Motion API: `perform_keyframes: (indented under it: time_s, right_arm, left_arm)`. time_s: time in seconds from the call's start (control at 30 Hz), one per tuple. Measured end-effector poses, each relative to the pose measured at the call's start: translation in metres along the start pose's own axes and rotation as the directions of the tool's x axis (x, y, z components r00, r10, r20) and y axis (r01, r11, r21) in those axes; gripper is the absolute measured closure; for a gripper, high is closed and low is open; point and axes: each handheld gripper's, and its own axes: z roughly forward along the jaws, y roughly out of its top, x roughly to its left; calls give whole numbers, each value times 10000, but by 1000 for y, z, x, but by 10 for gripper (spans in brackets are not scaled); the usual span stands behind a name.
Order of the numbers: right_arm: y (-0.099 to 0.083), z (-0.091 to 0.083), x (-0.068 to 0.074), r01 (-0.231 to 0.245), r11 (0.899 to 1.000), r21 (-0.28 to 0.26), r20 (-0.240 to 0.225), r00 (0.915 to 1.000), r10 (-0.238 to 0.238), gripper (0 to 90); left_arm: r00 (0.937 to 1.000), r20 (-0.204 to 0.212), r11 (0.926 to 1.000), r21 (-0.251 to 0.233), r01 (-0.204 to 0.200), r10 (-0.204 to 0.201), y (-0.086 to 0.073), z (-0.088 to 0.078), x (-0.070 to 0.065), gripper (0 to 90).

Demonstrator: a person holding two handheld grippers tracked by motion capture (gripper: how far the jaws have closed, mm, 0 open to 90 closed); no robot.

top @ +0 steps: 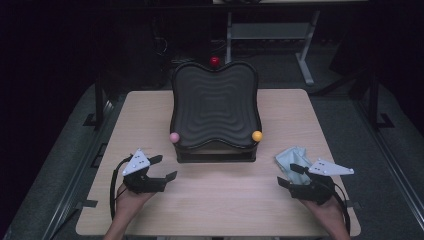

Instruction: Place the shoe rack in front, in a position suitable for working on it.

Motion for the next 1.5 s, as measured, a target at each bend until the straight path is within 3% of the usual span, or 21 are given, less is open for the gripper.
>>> perform_keyframes:
  time_s: [0.43,0.67,1.07,1.5]
  right_arm:
    - [18,5,4,187,9998,3,-361,9992,-187,276]
    - [37,2,4,296,9994,-170,-498,9983,-304,276]
    - [67,11,4,500,9985,-216,-677,9964,-513,276]
    - [83,21,3,590,9982,-89,-795,9951,-595,276]
  left_arm:
    - [9995,246,9997,-147,-207,211,15,-5,-1,215]
    - [9990,255,9990,-260,-354,361,29,-6,1,215]
    - [9985,132,9984,-234,-523,526,49,-4,11,229]
    - [9968,258,9970,-155,-756,760,69,6,19,239]
